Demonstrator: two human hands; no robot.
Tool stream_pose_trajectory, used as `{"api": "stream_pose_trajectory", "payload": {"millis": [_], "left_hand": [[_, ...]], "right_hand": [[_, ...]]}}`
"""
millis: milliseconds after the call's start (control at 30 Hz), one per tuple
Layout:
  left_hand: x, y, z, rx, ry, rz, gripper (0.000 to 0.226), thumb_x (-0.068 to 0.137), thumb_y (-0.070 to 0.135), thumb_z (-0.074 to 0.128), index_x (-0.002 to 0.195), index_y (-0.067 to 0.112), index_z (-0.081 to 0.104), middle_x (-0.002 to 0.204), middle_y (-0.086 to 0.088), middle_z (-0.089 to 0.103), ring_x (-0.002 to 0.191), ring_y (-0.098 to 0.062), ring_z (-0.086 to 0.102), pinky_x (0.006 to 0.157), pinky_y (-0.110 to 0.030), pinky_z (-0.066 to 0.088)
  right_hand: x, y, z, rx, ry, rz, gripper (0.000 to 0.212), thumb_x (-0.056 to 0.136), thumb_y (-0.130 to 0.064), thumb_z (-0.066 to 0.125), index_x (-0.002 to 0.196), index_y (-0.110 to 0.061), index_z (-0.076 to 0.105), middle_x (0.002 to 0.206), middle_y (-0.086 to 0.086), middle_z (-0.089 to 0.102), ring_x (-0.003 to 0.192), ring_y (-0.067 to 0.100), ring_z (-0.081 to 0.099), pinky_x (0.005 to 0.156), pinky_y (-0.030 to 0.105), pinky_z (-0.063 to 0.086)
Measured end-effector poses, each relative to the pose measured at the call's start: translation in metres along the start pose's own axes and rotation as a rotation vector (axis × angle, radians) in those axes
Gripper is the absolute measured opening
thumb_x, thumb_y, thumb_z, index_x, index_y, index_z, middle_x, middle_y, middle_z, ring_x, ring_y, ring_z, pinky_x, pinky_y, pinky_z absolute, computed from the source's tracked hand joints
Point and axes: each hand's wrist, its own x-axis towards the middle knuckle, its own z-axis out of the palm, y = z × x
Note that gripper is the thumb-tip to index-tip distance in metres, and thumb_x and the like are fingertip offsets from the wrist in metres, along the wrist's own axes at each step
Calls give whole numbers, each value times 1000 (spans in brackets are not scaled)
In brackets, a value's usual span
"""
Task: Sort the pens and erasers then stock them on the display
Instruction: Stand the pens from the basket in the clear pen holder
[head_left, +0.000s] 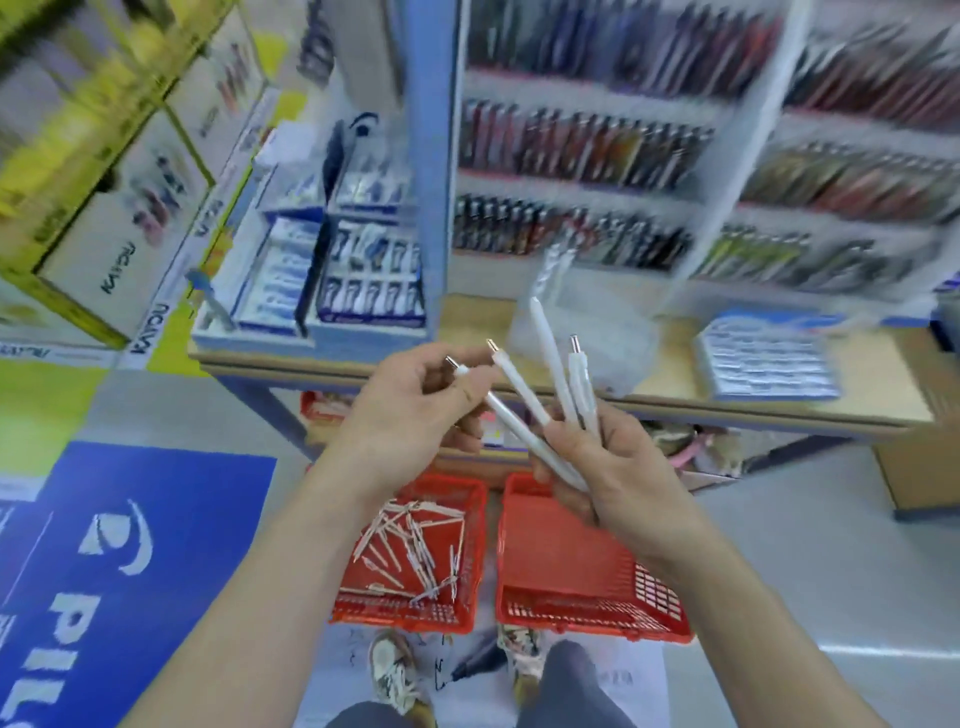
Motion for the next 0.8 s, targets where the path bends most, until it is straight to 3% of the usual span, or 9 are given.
{"api": "stream_pose_trajectory", "payload": {"millis": [100,200,367,533,700,800], "left_hand": [[9,15,33,-1,29,14,13,84,-1,63,96,4,66,69,-12,65,54,-12,62,55,-20,55],[19,27,63,-24,51,40,15,81,-6,64,94,1,65,65,-7,69,56,-12,65,56,-19,53],[36,40,96,-39,70,2,11,89,1,57,92,4,67,72,-11,68,59,-13,64,58,-19,55],[55,45,113,231,63,-41,13,89,12,61,85,1,67,65,-13,60,53,-16,56,50,-20,51],[87,50,110,279,271,-2,7,82,3,69,88,2,68,69,-12,67,54,-14,63,57,-20,56],[112,52,99,436,395,75,10,80,7,72,77,16,69,65,-6,68,60,-17,64,63,-23,57]], "right_hand": [[-1,-6,-32,-24,131,-35,16,96,-4,44,81,-6,47,61,15,46,36,5,33,34,15,24],[1,-7,-66,-33,234,-74,15,95,-10,50,80,-8,50,59,10,46,42,14,34,36,18,24],[5,-4,-107,41,267,-117,19,91,-18,61,75,-15,52,49,0,46,38,8,35,36,17,26],[21,8,-130,-5,308,-179,13,91,-18,63,80,-22,56,52,-14,52,44,0,43,46,16,34],[51,27,-143,-36,388,-130,17,91,-32,56,74,-33,53,59,-2,53,47,12,45,51,30,37],[68,37,-156,-135,484,-101,12,91,-32,56,80,-30,53,61,0,51,55,20,48,55,32,40]]}}
